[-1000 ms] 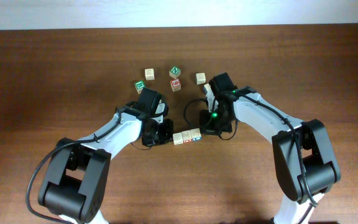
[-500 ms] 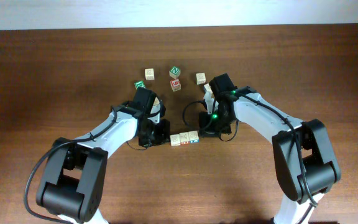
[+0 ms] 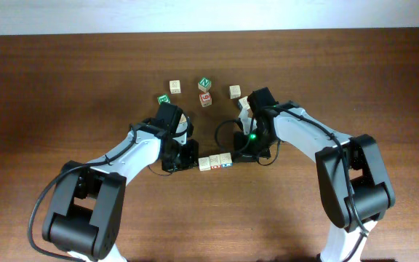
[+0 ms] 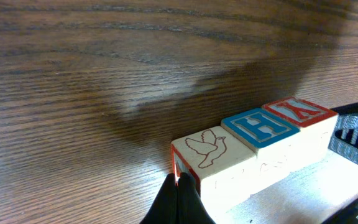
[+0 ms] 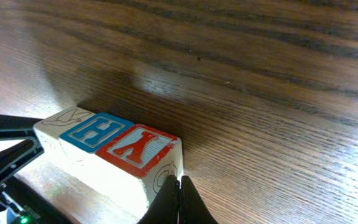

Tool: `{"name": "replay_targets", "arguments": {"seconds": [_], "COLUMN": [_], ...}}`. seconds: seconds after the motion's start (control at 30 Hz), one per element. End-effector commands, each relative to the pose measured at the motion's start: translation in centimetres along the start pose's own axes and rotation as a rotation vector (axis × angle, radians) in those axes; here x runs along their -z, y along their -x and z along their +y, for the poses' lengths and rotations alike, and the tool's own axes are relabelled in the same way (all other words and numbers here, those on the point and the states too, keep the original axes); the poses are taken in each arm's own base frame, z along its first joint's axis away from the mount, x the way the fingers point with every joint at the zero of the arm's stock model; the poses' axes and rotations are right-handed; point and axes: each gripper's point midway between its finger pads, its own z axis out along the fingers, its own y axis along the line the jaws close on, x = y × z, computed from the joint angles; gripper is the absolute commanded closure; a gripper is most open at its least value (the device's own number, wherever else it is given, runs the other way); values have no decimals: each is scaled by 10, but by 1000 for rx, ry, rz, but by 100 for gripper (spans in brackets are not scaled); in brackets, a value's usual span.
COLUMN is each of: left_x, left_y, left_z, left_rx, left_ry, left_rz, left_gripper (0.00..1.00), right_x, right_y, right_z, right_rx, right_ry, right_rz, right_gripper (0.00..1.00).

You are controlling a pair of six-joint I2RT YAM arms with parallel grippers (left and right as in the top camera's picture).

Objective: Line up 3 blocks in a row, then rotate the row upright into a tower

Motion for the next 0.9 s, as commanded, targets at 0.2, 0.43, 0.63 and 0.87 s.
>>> {"name": "replay_targets", "arguments": {"seconds": [0.2,0.43,0.63,0.87], "left_x": [-1,-1,0,-1], "left_y": [1,1,1,1], "left_z": [-2,-2,-2,-2], "left_rx": [-20,-20,-20,-20], "left_ry": [-13,-13,-14,-13], "left_rz": [3,3,3,3], "left_gripper": [100,100,100,100], "right_x": [7,13,15,15], "right_y": [-2,-3,-4,-6], "right_z": [19,40,54,71], "right_rx": [45,100,131,172], "right_ry": [72,76,78,81], "right_rz": [18,15,15,21], "right_gripper": [96,96,95,95]}}
